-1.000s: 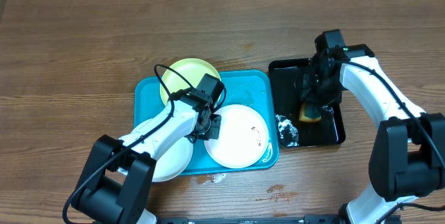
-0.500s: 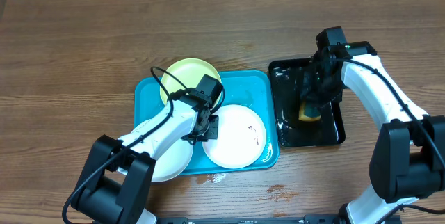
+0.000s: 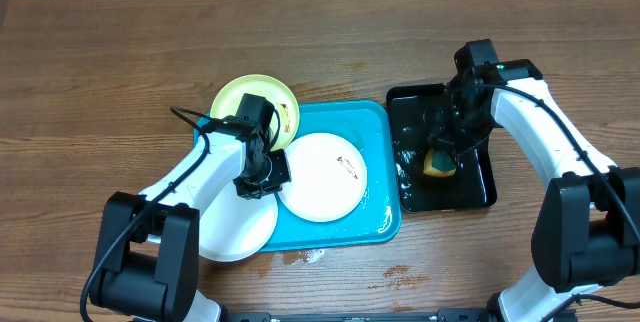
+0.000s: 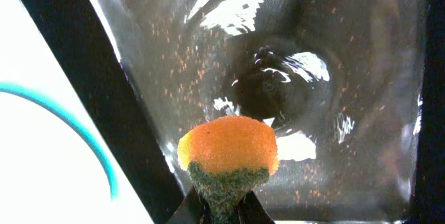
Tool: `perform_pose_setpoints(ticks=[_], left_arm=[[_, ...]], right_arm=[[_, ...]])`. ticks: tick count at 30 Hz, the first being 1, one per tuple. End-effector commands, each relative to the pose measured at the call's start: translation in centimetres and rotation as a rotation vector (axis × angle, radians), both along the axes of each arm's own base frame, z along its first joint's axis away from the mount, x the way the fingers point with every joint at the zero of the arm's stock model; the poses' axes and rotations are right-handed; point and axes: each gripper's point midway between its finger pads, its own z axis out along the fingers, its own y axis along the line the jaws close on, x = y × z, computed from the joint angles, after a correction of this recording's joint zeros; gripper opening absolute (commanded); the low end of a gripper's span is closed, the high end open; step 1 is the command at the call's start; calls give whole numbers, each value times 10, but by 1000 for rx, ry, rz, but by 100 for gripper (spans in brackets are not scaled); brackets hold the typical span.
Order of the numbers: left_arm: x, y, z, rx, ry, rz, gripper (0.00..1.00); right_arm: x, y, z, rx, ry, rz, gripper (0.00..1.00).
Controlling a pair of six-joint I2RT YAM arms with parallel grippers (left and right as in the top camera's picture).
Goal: Clean dirty plates on tray and stack at the side
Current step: 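Carry the sponge with the right gripper over the right white plate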
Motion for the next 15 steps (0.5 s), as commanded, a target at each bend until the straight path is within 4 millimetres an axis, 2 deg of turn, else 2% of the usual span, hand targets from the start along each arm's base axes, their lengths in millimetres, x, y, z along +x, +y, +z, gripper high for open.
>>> perform_pose_setpoints(ticks=[1, 6, 8, 10, 13, 15], left_arm=[[-7, -9, -3, -38, 33, 7, 4], [-6, -18, -3, -37, 8, -39, 4], [-6, -20, -3, -38, 4, -46, 4], [-5, -20, -3, -39, 1, -48, 4], [-5, -21, -3, -39, 1, -48, 4], [-5, -20, -3, -39, -1, -51, 4]], right_arm=[[4, 10, 25, 70, -45, -16, 4], [19, 27, 33, 167, -114, 10, 4], [22, 23, 32, 144, -124, 4, 4], [27, 8, 28, 49, -149, -7, 4], [12, 9, 28, 63, -75, -44, 4], [13, 7, 27, 48, -84, -37, 4]])
